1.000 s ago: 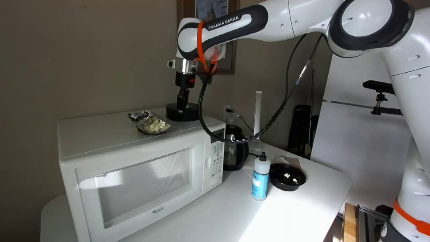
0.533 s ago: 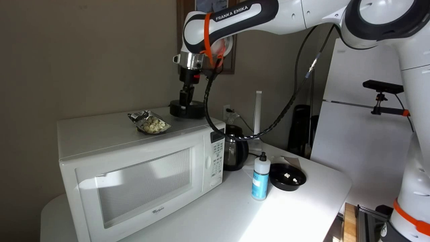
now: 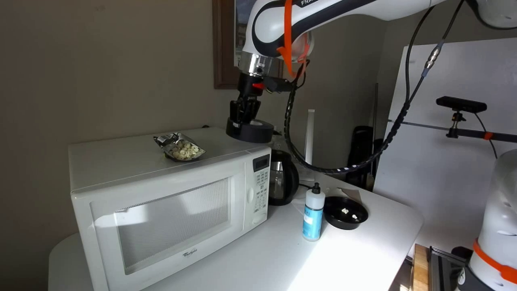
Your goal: Take the tape off of the microwave
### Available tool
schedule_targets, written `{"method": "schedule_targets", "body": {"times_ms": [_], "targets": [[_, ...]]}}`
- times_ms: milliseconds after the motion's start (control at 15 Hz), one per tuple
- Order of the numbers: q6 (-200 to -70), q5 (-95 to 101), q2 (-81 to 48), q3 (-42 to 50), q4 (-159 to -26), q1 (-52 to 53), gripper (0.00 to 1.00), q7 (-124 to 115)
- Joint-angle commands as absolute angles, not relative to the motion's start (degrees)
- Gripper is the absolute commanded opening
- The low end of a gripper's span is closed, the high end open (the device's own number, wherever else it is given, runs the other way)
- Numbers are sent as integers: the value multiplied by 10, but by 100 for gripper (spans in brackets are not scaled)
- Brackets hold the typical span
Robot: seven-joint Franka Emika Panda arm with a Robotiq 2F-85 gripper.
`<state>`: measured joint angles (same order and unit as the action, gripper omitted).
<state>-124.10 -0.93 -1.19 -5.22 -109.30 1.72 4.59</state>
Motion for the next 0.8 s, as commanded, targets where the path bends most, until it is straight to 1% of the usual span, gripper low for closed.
{"method": "schedule_targets", "body": {"times_ms": [0,200,467,733], "targets": [[-1304,-5,99,-58,-1238,38,21,-93],[-1373,8,156,-76,-1342,45,21,-170],[-1447,22,217,-112,-1484,62,21,-177],[-1470,19,191,-151,-1529,98,21,-155]]}}
